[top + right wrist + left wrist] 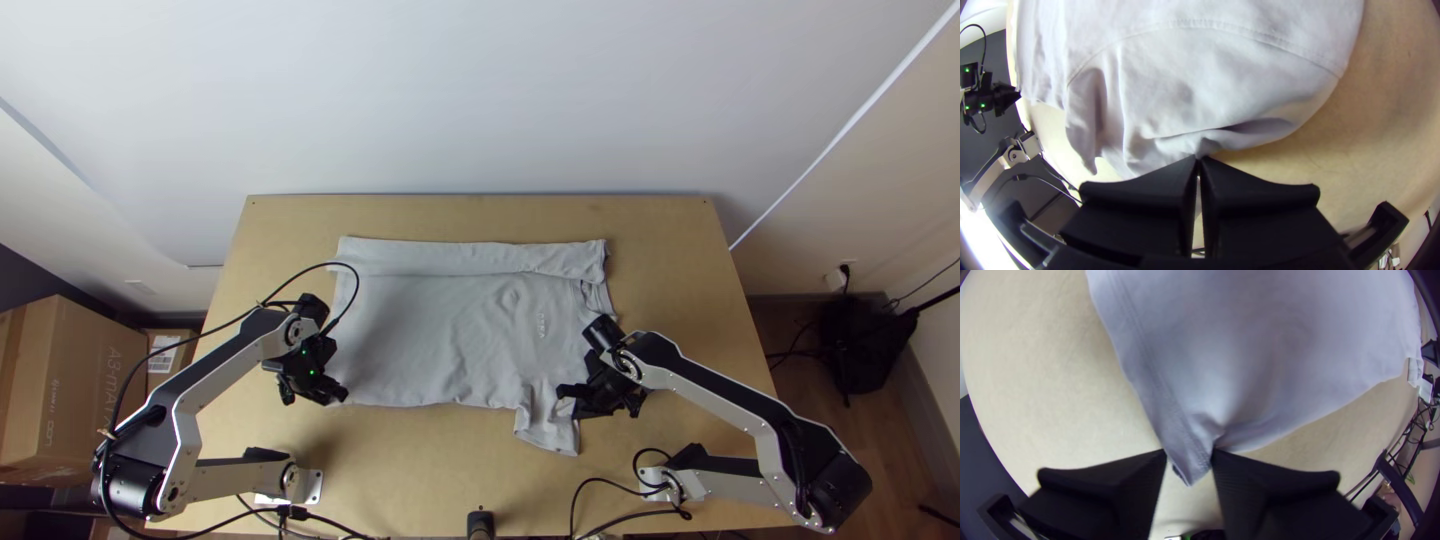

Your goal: Fold the t-shirt

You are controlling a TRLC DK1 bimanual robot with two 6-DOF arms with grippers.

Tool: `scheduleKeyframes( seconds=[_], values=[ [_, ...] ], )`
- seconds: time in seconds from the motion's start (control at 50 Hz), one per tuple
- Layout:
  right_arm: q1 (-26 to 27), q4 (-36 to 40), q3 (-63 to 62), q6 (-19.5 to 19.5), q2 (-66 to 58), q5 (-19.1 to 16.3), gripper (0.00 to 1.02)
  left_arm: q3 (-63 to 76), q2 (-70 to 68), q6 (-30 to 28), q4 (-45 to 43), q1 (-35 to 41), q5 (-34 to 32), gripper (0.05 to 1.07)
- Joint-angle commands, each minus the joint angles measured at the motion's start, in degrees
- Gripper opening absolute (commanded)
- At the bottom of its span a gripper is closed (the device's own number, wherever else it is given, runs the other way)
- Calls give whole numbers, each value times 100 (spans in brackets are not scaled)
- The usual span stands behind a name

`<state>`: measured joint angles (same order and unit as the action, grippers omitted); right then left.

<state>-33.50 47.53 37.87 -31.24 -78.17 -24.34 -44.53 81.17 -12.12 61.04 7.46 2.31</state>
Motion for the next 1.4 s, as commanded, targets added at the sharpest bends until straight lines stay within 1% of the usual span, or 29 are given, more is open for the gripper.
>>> scheduleKeyframes(
  seconds=[0.0,0.12,0.2,0.34,0.4,0.5,0.6,0.7,0.74,0.84,0.94,1.14,1.24,1.38],
  values=[
    [62,-7,-122,48,162,70,2,164,92,-194,-180,18,-125,8],
    [133,-7,-139,83,241,70,2,182,31,-256,-241,1,-195,8],
    [300,2,-113,163,259,78,2,147,5,-379,-232,-158,-204,8],
    [660,81,-43,409,267,87,2,129,-110,-678,-189,-544,-204,8],
    [801,152,-25,567,267,166,2,129,-136,-818,-171,-729,-204,8],
    [1082,231,19,804,259,395,2,103,-189,-994,-162,-1001,-204,8],
    [1425,512,221,1094,259,421,2,68,-286,-1082,-153,-1116,-204,8],
    [1811,846,414,1498,276,439,2,32,-329,-1126,-127,-1221,-204,8],
    [1952,951,485,1657,285,509,2,15,-347,-1126,-109,-1239,-204,8],
    [2233,1153,661,1903,311,570,2,-3,-435,-1179,-92,-1291,-204,8],
    [2269,1408,915,1964,382,562,2,-135,-505,-1170,14,-1300,-204,8],
    [2128,1426,1372,1912,513,553,2,-706,-628,-862,137,-1195,-283,8],
    [2093,1426,1610,1903,434,544,2,-1084,-540,-590,128,-1203,-512,8],
    [2119,1347,1891,1859,250,544,2,-1400,-391,-352,22,-1239,-758,8]
  ],
)
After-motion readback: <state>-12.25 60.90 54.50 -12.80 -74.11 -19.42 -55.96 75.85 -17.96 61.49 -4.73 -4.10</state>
